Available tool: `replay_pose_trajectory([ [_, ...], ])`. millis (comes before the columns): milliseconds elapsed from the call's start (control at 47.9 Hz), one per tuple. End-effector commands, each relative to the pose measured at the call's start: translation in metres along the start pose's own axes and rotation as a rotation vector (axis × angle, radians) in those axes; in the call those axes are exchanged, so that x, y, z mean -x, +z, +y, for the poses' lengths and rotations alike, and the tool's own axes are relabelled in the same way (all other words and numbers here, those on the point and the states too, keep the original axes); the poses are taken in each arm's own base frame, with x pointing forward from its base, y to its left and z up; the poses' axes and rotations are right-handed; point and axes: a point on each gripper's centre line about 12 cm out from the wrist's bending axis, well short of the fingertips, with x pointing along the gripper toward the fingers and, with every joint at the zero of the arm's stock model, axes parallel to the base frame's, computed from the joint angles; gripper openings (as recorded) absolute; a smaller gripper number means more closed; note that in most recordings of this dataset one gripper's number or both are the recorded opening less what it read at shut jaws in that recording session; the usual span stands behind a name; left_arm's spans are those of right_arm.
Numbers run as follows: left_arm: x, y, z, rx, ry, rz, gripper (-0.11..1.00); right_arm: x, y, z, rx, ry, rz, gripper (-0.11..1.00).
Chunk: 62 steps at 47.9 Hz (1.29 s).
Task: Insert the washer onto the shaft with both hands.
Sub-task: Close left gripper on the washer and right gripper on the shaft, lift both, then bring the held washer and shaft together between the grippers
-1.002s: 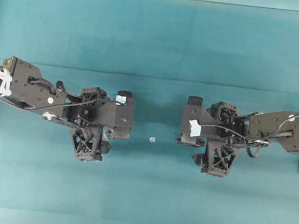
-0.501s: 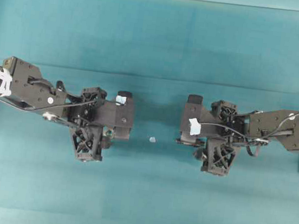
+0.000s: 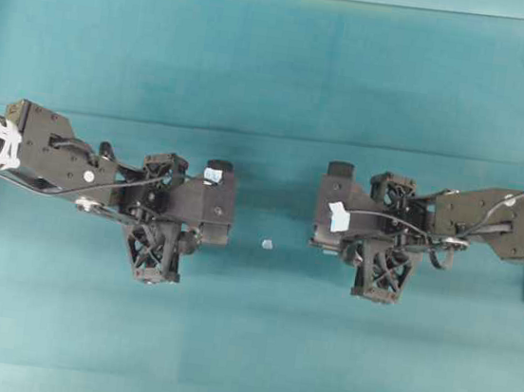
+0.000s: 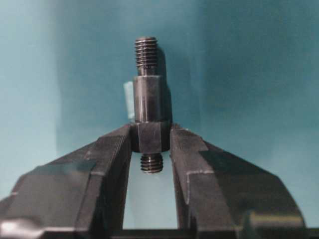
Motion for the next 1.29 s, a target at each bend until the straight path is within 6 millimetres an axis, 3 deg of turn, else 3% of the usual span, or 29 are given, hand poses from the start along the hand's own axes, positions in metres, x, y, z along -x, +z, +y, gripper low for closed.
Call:
replay_pose_trajectory([
  [0,0.008,0.011,-0.002,-0.008,-0.004,-0.041,0.35,0.004,0.008,-0.002,0.013,-0.006,-0.025,0.0],
  [313,0.011,0.013,-0.004,-0.052,-0.006,-0.055,0.35,0.004,0.007,-0.003,0.016,-0.008,-0.013,0.0],
  [480,0.031,0.025,-0.003,-0.048,-0.011,-0.161,0.35,0.013,0.009,-0.003,0.031,-0.007,-0.034,0.0],
  [898,0.079,0.035,0.014,0.006,0.0,-0.474,0.35,0.057,0.023,-0.004,-0.003,0.019,-0.301,0.0],
  [1273,0.097,0.036,0.017,0.054,-0.023,-0.683,0.35,0.075,0.026,-0.003,-0.112,0.074,-0.583,0.0],
])
